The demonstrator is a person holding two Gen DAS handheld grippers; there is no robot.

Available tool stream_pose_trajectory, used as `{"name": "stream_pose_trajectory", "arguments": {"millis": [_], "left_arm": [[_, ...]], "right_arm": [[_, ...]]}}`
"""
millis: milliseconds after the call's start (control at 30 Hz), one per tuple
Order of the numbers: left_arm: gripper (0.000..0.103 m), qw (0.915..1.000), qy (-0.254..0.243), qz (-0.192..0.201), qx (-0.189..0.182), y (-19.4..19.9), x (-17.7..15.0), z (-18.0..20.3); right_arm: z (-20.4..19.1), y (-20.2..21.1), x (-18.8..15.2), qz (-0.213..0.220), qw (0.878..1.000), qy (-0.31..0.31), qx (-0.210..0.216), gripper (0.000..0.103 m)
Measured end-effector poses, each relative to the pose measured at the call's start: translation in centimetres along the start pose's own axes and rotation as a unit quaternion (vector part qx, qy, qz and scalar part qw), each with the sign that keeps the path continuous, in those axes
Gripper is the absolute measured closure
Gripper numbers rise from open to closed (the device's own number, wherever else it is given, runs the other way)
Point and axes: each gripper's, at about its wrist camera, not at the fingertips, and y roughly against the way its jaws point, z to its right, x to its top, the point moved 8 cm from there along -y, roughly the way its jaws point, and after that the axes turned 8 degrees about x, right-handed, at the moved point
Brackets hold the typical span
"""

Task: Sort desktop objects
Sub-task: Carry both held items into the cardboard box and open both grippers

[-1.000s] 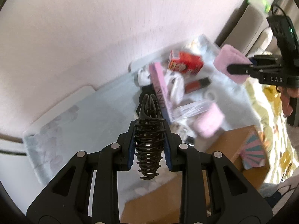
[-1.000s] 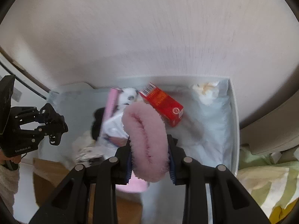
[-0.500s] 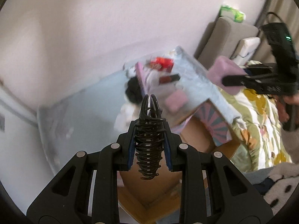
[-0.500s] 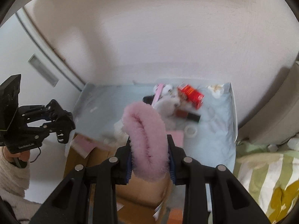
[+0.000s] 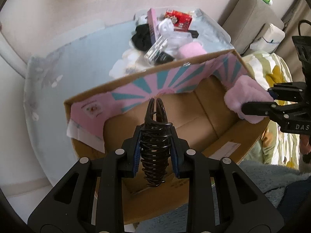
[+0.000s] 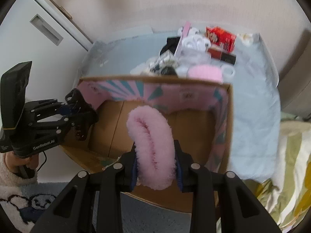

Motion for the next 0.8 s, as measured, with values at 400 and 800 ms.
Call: {"name": "stream_pose_trajectory", "arguments": {"millis": [400,800], "left_arm": [[0.0,0.9982,0.039,0.026,-0.037,2.1,1.0,-0.3],[0.0,0.9953,0.023,0.078,-0.052,3.4,2.8,0.2]], "right_arm": [[-0.9,0.0,0.4,-0.004,1.0,0.015,0.005,0.017],[-0.5,2.6,2.2,0.065,0.997,0.009,0.026,0.001]]}}
